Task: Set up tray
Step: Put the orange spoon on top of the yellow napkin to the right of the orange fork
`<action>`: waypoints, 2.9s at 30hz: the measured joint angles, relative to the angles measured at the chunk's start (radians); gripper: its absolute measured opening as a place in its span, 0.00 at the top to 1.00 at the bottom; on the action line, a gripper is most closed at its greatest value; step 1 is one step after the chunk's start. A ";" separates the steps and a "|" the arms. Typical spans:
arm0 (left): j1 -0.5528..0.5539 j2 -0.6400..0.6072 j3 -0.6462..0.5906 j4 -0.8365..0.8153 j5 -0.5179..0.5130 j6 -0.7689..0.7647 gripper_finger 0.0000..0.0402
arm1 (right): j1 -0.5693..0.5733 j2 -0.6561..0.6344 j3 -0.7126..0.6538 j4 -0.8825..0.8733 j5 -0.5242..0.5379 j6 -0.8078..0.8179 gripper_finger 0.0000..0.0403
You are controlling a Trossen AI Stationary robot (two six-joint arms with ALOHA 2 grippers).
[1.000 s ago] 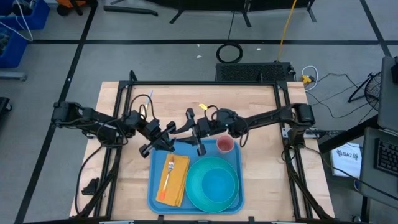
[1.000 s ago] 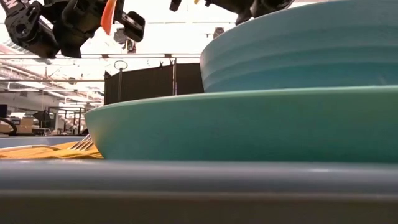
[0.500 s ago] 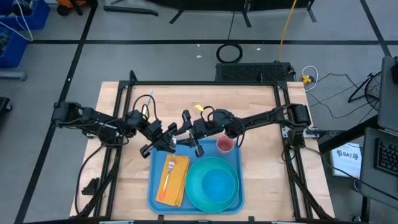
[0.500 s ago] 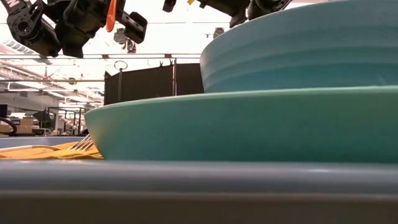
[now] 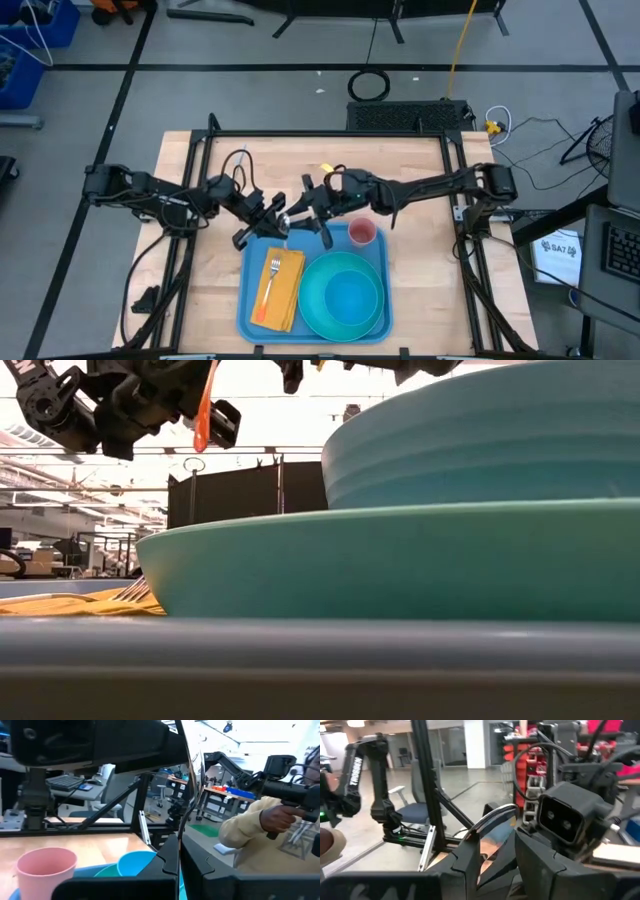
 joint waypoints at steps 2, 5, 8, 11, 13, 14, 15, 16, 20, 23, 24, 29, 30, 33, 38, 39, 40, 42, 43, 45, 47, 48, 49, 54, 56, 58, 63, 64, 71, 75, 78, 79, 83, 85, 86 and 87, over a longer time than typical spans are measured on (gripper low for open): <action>0.006 0.000 0.000 0.003 0.004 -0.002 1.00 | 0.000 -0.016 0.000 -0.042 0.039 -0.008 0.72; 0.015 0.001 0.000 0.002 0.005 -0.002 1.00 | 0.001 -0.025 0.001 -0.086 0.088 -0.018 0.72; 0.034 0.001 0.000 -0.023 0.007 0.000 1.00 | 0.010 -0.024 0.001 -0.099 0.088 -0.011 0.72; 0.045 0.000 0.000 -0.055 0.021 0.017 1.00 | 0.029 -0.022 0.000 -0.107 0.088 -0.011 0.72; 0.050 0.000 0.000 -0.056 0.035 0.017 1.00 | 0.041 -0.029 0.000 -0.116 0.089 -0.011 0.72; 0.052 0.000 0.000 -0.055 0.036 0.020 1.00 | 0.047 -0.032 0.000 -0.123 0.094 -0.011 0.72; 0.056 0.000 0.000 -0.053 0.036 0.021 1.00 | 0.052 -0.033 0.000 -0.125 0.096 -0.011 0.72; 0.059 0.000 0.000 -0.052 0.038 0.022 1.00 | 0.057 -0.035 0.000 -0.126 0.096 -0.011 0.72; 0.070 0.000 0.000 -0.046 0.055 0.023 1.00 | 0.078 -0.044 0.000 -0.136 0.096 -0.011 0.72; 0.072 0.000 0.000 -0.045 0.056 0.023 1.00 | 0.088 -0.050 0.000 -0.137 0.095 -0.006 0.72; 0.072 0.000 0.000 -0.044 0.056 0.023 1.00 | 0.089 -0.050 0.000 -0.137 0.094 -0.005 0.72; 0.072 0.000 0.000 -0.041 0.056 0.021 1.00 | 0.093 -0.061 0.000 -0.170 0.067 0.030 0.72; 0.073 0.000 0.000 -0.047 0.041 0.013 1.00 | 0.095 -0.061 0.000 -0.178 0.052 0.043 0.72; 0.089 0.008 -0.005 -0.087 -0.026 0.003 1.00 | 0.114 -0.064 0.003 -0.190 0.017 0.058 0.72; 0.116 0.005 -0.003 -0.068 0.010 0.000 1.00 | 0.122 -0.062 0.004 -0.193 0.025 0.020 0.72; 0.119 0.004 -0.003 -0.066 0.016 0.000 1.00 | 0.121 -0.062 0.004 -0.195 0.028 0.018 0.72; 0.120 0.003 -0.002 -0.059 0.030 0.001 1.00 | 0.122 -0.062 0.004 -0.196 0.028 0.018 0.72; 0.122 0.002 -0.002 -0.057 0.039 -0.005 1.00 | 0.124 -0.063 0.004 -0.209 0.026 0.029 0.72; 0.123 0.003 -0.002 -0.060 0.038 -0.010 1.00 | 0.124 -0.063 0.004 -0.223 0.024 0.031 0.72; 0.122 0.002 -0.002 -0.058 0.040 -0.012 1.00 | 0.123 -0.063 0.003 -0.255 0.030 0.028 0.72; 0.121 0.002 -0.002 -0.058 0.052 -0.015 1.00 | 0.118 -0.062 0.003 -0.287 0.048 0.005 0.72; 0.122 0.002 -0.002 -0.058 0.050 -0.015 1.00 | 0.112 -0.062 0.003 -0.310 0.055 -0.003 0.72; 0.122 0.002 -0.002 -0.056 0.045 -0.015 1.00 | 0.107 -0.062 0.003 -0.341 0.074 -0.007 0.72; 0.141 0.002 -0.002 -0.069 0.030 -0.015 0.99 | 0.084 -0.062 -0.067 -0.448 0.199 -0.019 0.72; 0.145 0.002 -0.002 -0.084 0.027 -0.019 0.99 | 0.072 -0.062 -0.129 -0.444 0.259 -0.008 0.72; 0.151 0.002 -0.002 -0.091 0.028 -0.018 1.00 | 0.058 -0.062 -0.188 -0.442 0.327 0.006 0.72; 0.171 0.002 -0.002 -0.104 -0.030 -0.018 0.97 | 0.002 -0.066 -0.297 -0.438 0.442 0.017 0.72; 0.173 0.002 -0.002 -0.113 -0.060 -0.019 0.96 | -0.009 -0.067 -0.305 -0.437 0.438 0.028 0.72; 0.190 0.001 0.006 -0.286 -0.222 -0.137 0.98 | -0.041 -0.093 -0.322 -0.453 0.333 0.034 0.72; 0.194 0.002 0.054 -0.508 -0.236 -0.137 0.99 | -0.050 -0.121 -0.322 -0.471 0.331 0.026 0.72; 0.170 0.002 0.093 -0.625 -0.256 0.003 0.97 | -0.053 -0.134 -0.322 -0.499 0.330 0.026 0.72; 0.159 0.002 0.109 -0.670 -0.261 0.071 0.96 | -0.052 -0.140 -0.322 -0.517 0.330 0.030 0.72; 0.125 0.002 0.197 -0.905 -0.355 0.321 0.97 | -0.050 -0.176 -0.325 -0.548 0.329 0.031 0.72; 0.111 0.002 0.254 -1.039 -0.497 0.392 0.96 | -0.049 -0.197 -0.336 -0.545 0.323 0.041 0.72; 0.103 0.006 0.283 -1.094 -0.571 0.416 0.95 | -0.047 -0.212 -0.347 -0.546 0.311 0.041 0.72; 0.098 0.016 0.314 -1.140 -0.636 0.438 0.94 | -0.046 -0.227 -0.356 -0.549 0.304 0.041 0.72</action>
